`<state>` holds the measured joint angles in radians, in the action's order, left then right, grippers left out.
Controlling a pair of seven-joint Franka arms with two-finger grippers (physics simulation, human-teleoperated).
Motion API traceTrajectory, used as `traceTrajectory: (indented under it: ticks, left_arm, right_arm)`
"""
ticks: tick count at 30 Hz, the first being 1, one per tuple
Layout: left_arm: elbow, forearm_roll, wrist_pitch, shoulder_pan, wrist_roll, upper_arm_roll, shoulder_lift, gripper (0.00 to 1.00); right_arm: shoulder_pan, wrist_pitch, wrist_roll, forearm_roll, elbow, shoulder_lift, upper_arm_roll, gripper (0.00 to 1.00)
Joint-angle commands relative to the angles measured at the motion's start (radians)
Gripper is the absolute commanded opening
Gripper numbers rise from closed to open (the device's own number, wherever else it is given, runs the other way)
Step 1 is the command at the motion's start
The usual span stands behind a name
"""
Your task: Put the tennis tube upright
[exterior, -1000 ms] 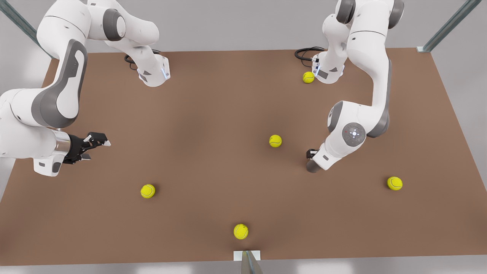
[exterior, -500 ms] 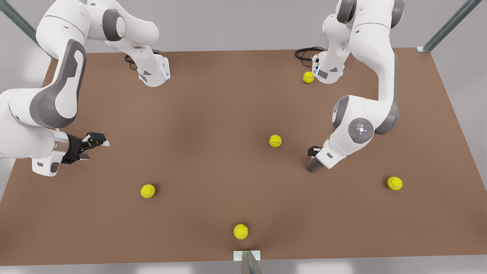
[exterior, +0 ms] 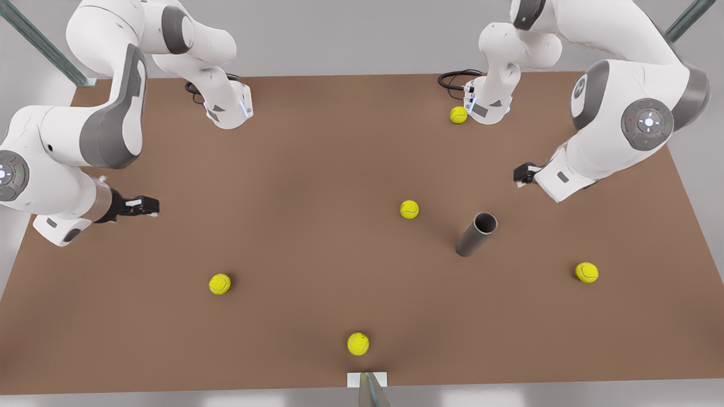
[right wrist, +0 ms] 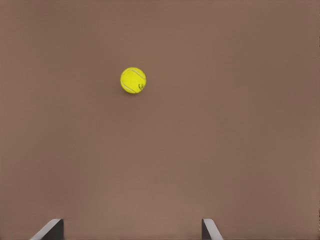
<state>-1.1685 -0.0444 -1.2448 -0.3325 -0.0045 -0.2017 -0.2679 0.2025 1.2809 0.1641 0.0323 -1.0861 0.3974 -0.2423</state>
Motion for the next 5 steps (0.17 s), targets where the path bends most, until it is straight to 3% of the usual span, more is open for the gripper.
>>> traceTrajectory:
  ticks: [1, 5]
  left_arm:
    - [-0.014, 0.044, -0.011, -0.003, 0.003, 0.001, 0.007, 1.0]
    - [-0.065, 0.044, -0.071, -0.003, 0.004, 0.001, 0.01, 1.0]
  right_arm:
    - [0.0, 0.0, 0.0, 0.0, 0.0, 0.0, 0.0, 1.0]
    - [0.0, 0.0, -0.005, 0.0, 0.0, 0.0, 0.0, 1.0]
